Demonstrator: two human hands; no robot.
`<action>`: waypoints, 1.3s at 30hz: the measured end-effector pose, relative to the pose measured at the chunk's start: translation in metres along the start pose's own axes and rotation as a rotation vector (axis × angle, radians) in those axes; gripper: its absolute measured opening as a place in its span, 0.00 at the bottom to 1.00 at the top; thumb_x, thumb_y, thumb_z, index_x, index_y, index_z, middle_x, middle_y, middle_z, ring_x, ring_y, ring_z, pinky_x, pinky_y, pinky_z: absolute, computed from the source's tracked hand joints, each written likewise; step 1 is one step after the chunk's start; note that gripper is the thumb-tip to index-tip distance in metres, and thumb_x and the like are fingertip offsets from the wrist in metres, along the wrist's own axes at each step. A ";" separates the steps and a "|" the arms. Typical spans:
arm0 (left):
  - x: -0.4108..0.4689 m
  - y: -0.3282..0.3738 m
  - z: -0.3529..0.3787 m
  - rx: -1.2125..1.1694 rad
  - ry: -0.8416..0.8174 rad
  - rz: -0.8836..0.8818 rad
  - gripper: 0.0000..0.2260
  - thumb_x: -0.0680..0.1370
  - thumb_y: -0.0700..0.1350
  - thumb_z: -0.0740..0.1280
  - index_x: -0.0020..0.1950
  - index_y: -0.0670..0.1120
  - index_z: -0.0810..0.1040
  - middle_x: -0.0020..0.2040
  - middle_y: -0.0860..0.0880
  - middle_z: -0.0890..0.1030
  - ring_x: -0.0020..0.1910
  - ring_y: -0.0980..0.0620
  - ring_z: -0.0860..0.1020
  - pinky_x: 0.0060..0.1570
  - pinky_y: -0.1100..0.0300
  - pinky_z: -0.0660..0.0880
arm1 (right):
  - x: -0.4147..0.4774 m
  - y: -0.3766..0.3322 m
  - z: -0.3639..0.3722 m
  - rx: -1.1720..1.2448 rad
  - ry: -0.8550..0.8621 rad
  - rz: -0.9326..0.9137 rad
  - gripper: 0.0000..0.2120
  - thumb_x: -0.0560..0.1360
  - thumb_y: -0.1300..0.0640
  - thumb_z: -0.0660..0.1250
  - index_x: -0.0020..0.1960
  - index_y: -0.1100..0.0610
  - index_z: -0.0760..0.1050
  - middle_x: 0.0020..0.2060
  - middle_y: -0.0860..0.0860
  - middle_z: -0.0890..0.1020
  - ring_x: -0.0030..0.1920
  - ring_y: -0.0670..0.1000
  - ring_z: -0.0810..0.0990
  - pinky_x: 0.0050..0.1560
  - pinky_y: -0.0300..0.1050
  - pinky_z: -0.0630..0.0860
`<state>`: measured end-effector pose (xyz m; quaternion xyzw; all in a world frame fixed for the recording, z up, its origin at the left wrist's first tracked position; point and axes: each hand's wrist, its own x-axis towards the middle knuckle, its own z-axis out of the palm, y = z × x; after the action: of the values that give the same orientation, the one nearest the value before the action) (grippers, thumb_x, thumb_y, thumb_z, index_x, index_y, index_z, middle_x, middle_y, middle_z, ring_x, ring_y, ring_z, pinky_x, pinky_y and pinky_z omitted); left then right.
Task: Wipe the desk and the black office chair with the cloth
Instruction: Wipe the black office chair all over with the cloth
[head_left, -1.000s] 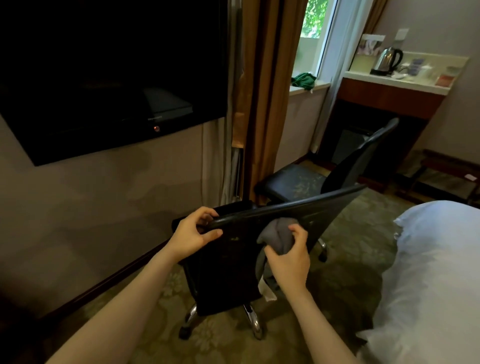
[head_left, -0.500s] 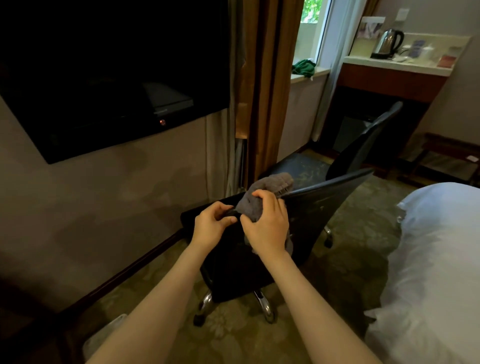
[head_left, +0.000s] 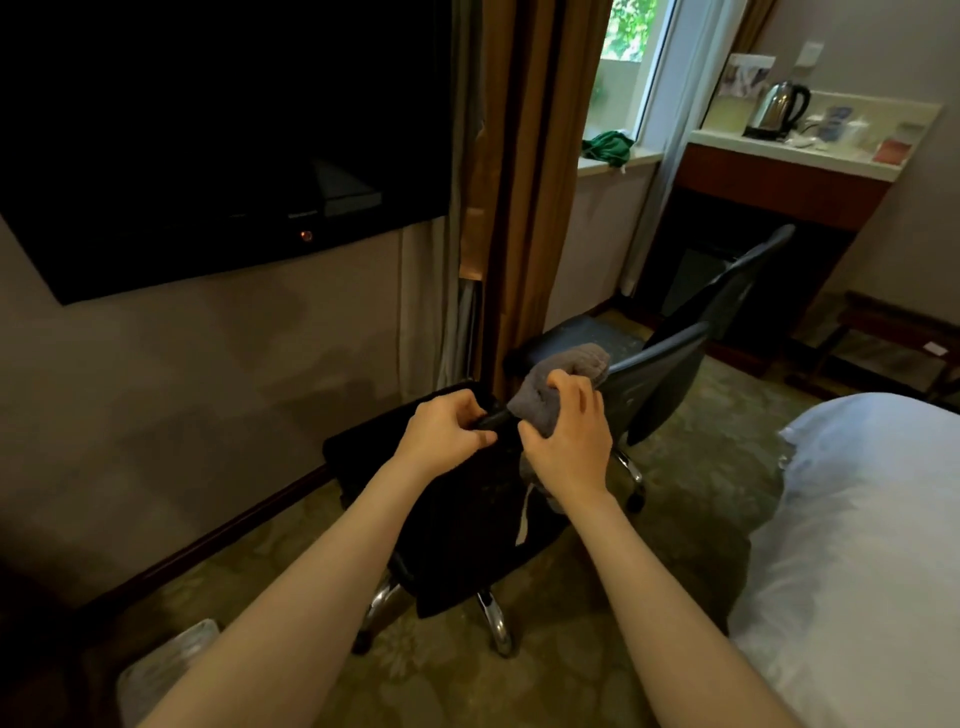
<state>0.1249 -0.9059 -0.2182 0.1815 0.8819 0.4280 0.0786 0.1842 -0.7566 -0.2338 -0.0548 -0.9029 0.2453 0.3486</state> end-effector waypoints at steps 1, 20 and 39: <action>0.003 0.006 0.004 0.036 -0.002 0.012 0.09 0.70 0.45 0.73 0.40 0.51 0.73 0.39 0.53 0.76 0.42 0.53 0.76 0.41 0.59 0.72 | 0.002 0.008 -0.006 0.054 -0.027 0.018 0.27 0.66 0.58 0.73 0.61 0.54 0.66 0.56 0.55 0.73 0.57 0.57 0.72 0.51 0.52 0.74; 0.097 0.120 0.128 -0.121 -0.016 -0.029 0.07 0.78 0.41 0.63 0.52 0.50 0.77 0.50 0.51 0.79 0.52 0.54 0.76 0.53 0.60 0.72 | 0.079 0.176 -0.061 0.332 -0.162 -0.102 0.27 0.64 0.46 0.63 0.58 0.60 0.72 0.52 0.52 0.77 0.49 0.43 0.71 0.43 0.32 0.63; 0.200 0.174 0.180 -0.263 -0.148 -0.271 0.08 0.76 0.39 0.66 0.50 0.52 0.79 0.48 0.51 0.80 0.45 0.51 0.74 0.25 0.72 0.67 | 0.208 0.318 -0.053 0.486 -0.272 -0.234 0.21 0.65 0.59 0.71 0.54 0.55 0.67 0.46 0.44 0.72 0.45 0.49 0.75 0.47 0.50 0.76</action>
<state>0.0378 -0.5989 -0.1909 0.0801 0.8267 0.5103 0.2231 0.0394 -0.4009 -0.2279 0.1678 -0.8564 0.4175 0.2531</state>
